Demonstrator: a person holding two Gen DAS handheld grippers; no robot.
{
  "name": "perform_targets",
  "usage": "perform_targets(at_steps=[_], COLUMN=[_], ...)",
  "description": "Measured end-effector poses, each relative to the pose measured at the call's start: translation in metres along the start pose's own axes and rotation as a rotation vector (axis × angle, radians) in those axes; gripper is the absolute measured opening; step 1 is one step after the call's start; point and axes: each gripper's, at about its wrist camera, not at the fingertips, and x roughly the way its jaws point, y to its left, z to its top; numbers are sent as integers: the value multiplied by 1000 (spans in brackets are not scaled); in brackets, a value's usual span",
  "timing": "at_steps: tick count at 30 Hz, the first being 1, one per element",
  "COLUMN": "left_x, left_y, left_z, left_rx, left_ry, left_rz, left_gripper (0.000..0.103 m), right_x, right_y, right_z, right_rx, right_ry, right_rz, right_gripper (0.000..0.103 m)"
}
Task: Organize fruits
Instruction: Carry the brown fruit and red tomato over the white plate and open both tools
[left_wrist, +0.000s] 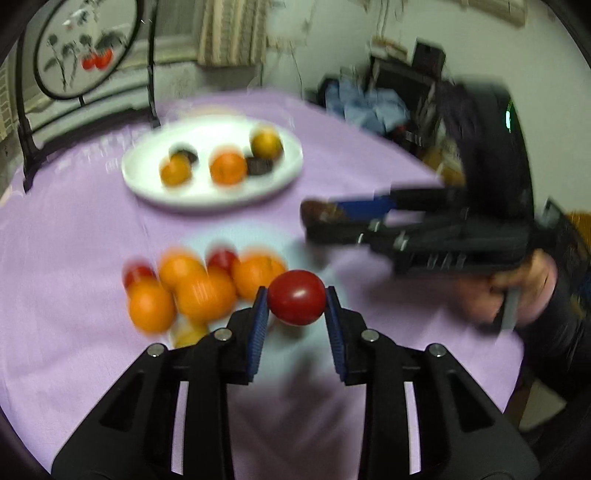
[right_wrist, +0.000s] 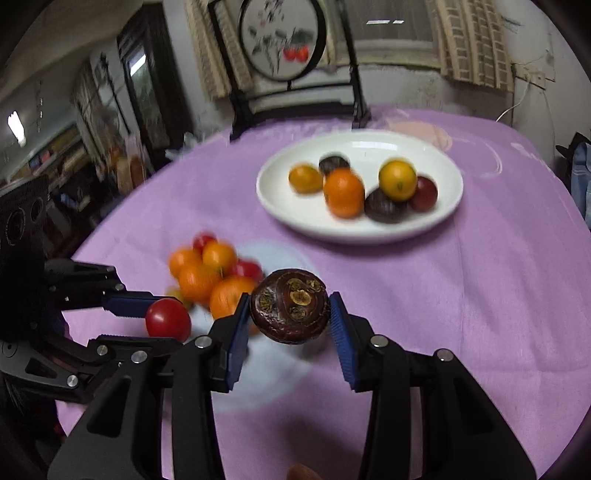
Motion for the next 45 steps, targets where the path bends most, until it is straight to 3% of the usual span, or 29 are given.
perform_targets(at_steps=[4,7,13,15,16,17,18,19,20,23,26,31,33,35,37,42,45], left_x=[4,21,69,73,72,69,62,57,52,41,32,15,9,3,-2,-12,-17], left_y=[26,52,101,108,110,111,113,114,115,114,107,99,97,95,95,107,115], left_z=[52,85,110,108,108,108,105,105,106,104,96,81,75,69,64,45,34], left_rx=[-82,-138,-260,-271,-273,-280,-291,-297,-305,-325,-302,-270,-262,-250,-244,-279,-299], left_ry=[-93,-119,-73,-53,-55,-70,-95,-104,-109,-134,-139,-159,-169,-173,-174,-167,-152], left_rz=[71,144,241,261,271,287,300,297,292,308,344,415,425,432,444,495,512], left_gripper=[31,31,31,41,67,80,82,84,88,96,97,99,100,100,100,101,101], right_x=[3,18,61,70,70,69,65,61,53,42,33,9,8,11,21,35,42], right_y=[-6,-14,-31,-32,-31,-30,-28,-25,-21,-11,0,27,24,17,11,15,20], right_z=[32,54,79,79,78,78,78,77,76,75,70,49,45,40,37,32,26], right_rx=[62,60,72,63,60,56,51,48,43,18,-3,-158,-109,-31,37,61,47], right_ry=[-154,-207,-178,-147,-141,-134,-133,-141,-165,-191,-163,-318,-299,-260,-147,35,131], right_rz=[-84,-177,-223,-211,-210,-208,-208,-215,-232,-258,-217,-189,-124,-37,60,37,86], right_gripper=[43,43,43,45,47,51,53,67,71,77,77,78,81,94,95,95,95])
